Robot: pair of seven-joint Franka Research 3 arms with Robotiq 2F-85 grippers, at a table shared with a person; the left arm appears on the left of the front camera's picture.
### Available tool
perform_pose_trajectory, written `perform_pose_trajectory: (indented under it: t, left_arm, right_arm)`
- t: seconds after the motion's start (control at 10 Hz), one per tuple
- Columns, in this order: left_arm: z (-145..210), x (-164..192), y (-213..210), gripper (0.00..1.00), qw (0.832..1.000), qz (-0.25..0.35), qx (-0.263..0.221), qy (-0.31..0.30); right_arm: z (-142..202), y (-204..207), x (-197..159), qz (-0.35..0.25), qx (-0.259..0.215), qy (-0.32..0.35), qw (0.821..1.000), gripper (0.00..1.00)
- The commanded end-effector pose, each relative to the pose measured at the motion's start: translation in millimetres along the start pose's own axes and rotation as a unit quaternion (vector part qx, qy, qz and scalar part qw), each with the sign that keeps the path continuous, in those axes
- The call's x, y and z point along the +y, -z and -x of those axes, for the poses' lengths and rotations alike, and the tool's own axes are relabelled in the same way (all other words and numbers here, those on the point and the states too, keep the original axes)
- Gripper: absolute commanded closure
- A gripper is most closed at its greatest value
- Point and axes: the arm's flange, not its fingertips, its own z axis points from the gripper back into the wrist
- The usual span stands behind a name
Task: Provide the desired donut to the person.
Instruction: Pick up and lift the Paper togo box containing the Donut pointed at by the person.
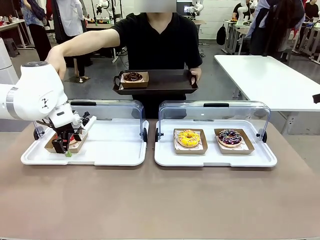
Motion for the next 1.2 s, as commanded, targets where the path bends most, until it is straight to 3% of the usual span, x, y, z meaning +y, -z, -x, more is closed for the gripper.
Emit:
perform_pose_trajectory:
  t: [0.0, 0.1, 0.3, 0.4, 0.5, 0.6, 1.1]
  left_arm:
    - [-3.0, 7.6, 0.7, 0.64, 1.0, -0.004, 0.016, -0.009]
    - [-2.7, 6.6, 1.5, 1.0, 1.0, -0.004, 0.018, -0.01]
    - [-1.1, 4.3, 3.2, 1.0, 1.0, -0.003, 0.018, -0.01]
    - [-2.0, 7.2, 1.7, 0.88, 1.0, -0.001, 0.02, -0.006]
    - [-1.2, 7.1, 1.8, 0.97, 1.0, 0.0, 0.021, -0.006]
    - [0.1, 4.7, 3.0, 1.0, 1.0, 0.0, 0.021, -0.008]
    - [1.9, 3.4, -1.3, 1.0, 1.0, 0.008, 0.023, -0.01]
  right_arm:
    - [-0.8, -0.2, -2.2, -0.004, -0.013, -0.005, 1.0, 0.0]
    - [-0.8, -0.2, -2.2, -0.004, -0.013, -0.005, 1.0, 0.0]
    - [-0.8, -0.2, -2.2, -0.004, -0.013, -0.005, 1.0, 0.0]
    - [-0.8, -0.2, -2.2, -0.004, -0.013, -0.005, 1.0, 0.0]
    - [-0.8, -0.2, -2.2, -0.004, -0.013, -0.005, 1.0, 0.0]
    - [-0.8, -0.2, -2.2, -0.004, -0.013, -0.005, 1.0, 0.0]
    - [-0.8, -0.2, -2.2, -0.004, -0.013, -0.005, 1.0, 0.0]
